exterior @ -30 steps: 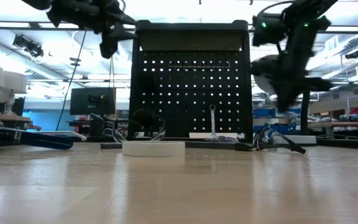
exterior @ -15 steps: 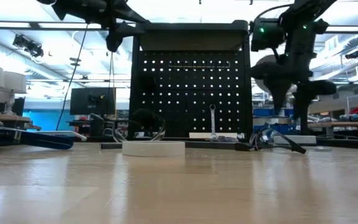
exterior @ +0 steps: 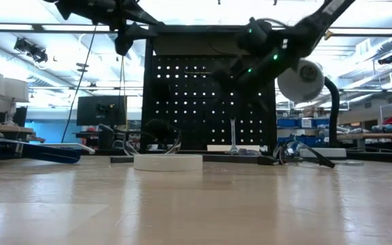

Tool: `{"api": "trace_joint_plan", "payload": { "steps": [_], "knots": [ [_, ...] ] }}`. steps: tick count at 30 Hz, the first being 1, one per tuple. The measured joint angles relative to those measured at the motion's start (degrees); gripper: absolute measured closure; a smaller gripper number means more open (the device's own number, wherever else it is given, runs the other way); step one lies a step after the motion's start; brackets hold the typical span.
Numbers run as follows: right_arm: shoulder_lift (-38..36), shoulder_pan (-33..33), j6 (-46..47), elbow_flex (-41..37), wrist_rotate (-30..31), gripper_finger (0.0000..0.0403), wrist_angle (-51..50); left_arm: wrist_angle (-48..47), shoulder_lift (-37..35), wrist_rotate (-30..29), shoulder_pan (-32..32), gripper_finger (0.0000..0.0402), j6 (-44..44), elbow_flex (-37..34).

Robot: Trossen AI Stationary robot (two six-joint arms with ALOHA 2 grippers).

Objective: Hang tools onto peg board
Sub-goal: Unhang the wrench from the peg board

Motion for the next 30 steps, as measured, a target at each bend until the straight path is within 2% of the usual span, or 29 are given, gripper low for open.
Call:
{"api": "trace_joint_plan", "payload": {
  "steps": [3,5,8,11,13,16,17,21,24,26,30],
  "knots": [
    [3.07,-2.75,1.18,0.00,-6.80,0.0189,6.38,-0.50,-0.24,-0.06,0.00,0.0245,-0.37,0.00],
    [3.35,-4.27,4.38,0.00,-9.28,0.0194,5.52,-1.22,-0.24,-0.05,0.00,0.0245,-1.64,0.00],
    [3.16,-5.52,5.06,0.87,-9.94,0.0207,0.37,-1.48,-0.24,0.01,0.00,0.0245,-4.54,0.00],
    [2.87,-5.54,-0.49,4.21,-9.86,0.0225,-2.96,-1.42,-0.24,-0.15,0.00,0.0245,-6.44,0.00],
    [2.75,-5.20,-4.44,6.70,-6.17,0.0237,-7.05,-1.38,-0.24,-0.81,0.00,0.0245,-6.73,0.00],
    [3.92,-5.45,-5.44,9.94,4.51,0.0252,-14.41,-1.38,-0.24,-1.35,0.00,0.0245,-6.81,0.00],
    [4.63,-6.16,-5.55,10.94,6.11,0.0256,-15.84,-1.36,-0.24,-1.36,0.00,0.0245,-6.80,0.00],
    [10.39,-8.57,-11.24,15.80,5.63,0.0268,-12.74,-1.37,-0.22,-1.82,-0.01,0.0245,-6.50,0.00],
    [14.71,-8.33,-18.35,20.74,0.62,0.0272,-10.49,-1.27,-0.19,-2.14,0.00,0.0245,-6.25,0.00],
    [15.77,-8.14,-21.72,23.63,-5.15,0.0272,-10.29,-1.31,-0.19,-2.14,0.00,0.0245,-6.49,0.00],
    [16.45,-8.24,-17.26,27.42,-18.50,0.0273,-10.94,-1.38,-0.19,-1.87,0.00,0.0245,-7.39,0.00]
  ]
}}
